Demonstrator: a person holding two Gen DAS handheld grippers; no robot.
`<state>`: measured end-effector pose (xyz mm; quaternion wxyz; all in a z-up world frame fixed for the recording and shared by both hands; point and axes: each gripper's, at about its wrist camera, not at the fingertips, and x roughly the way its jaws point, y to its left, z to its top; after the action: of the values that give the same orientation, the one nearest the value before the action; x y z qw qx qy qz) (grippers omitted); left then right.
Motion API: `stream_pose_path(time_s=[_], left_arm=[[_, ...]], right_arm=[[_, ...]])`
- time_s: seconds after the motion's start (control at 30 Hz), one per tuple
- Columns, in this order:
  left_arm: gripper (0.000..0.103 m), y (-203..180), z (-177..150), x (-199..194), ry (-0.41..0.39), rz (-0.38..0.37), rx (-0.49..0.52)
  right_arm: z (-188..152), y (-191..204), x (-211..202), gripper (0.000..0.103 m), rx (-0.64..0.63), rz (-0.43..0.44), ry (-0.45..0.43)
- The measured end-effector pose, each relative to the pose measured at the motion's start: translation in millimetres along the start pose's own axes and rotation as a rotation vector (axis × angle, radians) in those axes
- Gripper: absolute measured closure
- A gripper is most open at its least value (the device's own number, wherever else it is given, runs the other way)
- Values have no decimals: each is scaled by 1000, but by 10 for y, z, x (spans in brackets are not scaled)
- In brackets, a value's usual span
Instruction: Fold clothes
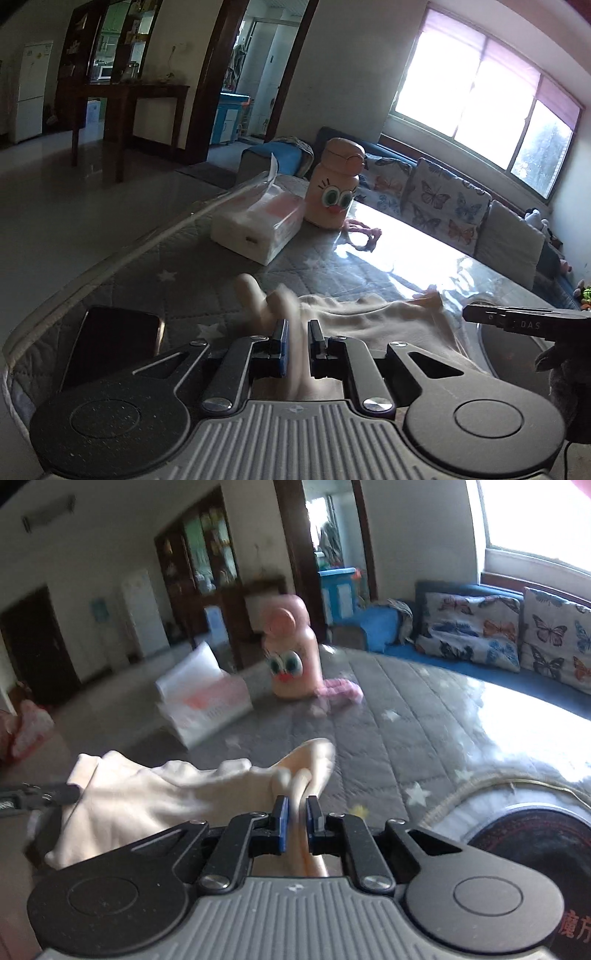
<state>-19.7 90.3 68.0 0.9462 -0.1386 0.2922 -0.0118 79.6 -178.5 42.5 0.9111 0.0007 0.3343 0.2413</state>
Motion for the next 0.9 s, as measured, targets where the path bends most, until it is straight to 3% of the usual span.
stream_pose_path(time_s=[0.17, 0.43, 0.5, 0.57, 0.67, 0.9], left_arm=[[83, -56, 70, 35, -17, -17, 25], [81, -383, 63, 469, 67, -88, 82], [77, -420, 58, 605, 87, -81, 92], [75, -426, 46, 739, 111, -67, 93], [70, -389, 10, 886, 148, -49, 80], [56, -390, 1, 819, 139, -44, 86]], right_arm=[[18, 45, 39, 91, -36, -14, 14], [68, 212, 345, 82, -74, 50, 56], [57, 257, 458, 79, -92, 55, 72], [46, 261, 543, 69, -95, 54, 90], [17, 246, 647, 67, -97, 48, 104], [45, 248, 611, 58, -125, 37, 99]])
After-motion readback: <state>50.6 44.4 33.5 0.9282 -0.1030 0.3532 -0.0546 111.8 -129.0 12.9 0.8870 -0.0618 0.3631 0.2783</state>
